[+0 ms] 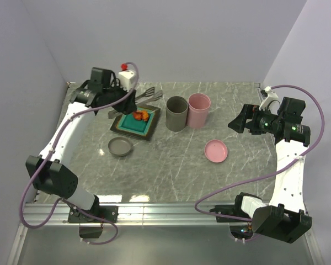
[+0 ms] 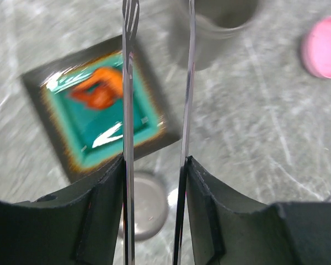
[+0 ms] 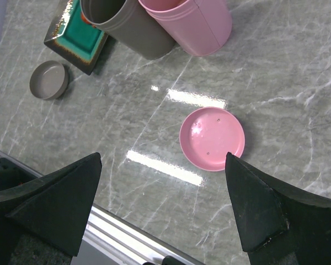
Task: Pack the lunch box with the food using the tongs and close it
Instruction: Place the food into the lunch box, then pick up the food using the clamp
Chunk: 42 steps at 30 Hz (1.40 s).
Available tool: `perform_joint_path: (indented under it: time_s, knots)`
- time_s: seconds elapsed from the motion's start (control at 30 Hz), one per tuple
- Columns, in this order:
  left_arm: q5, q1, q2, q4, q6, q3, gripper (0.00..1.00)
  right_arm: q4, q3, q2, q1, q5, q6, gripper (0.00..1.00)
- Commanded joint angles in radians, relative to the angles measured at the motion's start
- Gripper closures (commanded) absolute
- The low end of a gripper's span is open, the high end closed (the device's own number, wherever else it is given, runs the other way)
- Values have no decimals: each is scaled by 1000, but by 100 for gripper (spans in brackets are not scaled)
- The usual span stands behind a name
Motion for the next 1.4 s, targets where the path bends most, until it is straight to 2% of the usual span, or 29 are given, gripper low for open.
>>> perform_joint_path:
  time_s: [0.0, 0.2, 0.47, 0.7, 1.03, 1.37]
  knots:
    - [-8, 76, -28, 1, 8, -37, 50, 16, 9, -19, -8, -15, 2, 0]
    - [-29, 140, -39, 14, 3, -149, 51, 21, 1, -24, -8, -12, 0, 0]
    - [78, 160, -30, -7, -138, -285, 51, 14, 3, -24, -8, -7, -4, 0]
    - [78, 160, -43, 62, -242, -417, 51, 18, -5, -27, -8, -6, -4, 0]
    - [91, 192, 16, 116, -302, -402, 52, 13, 0, -27, -8, 2, -7, 0]
    - [124, 240, 119, 143, -334, -319, 52, 11, 9, -16, -8, 2, -7, 0]
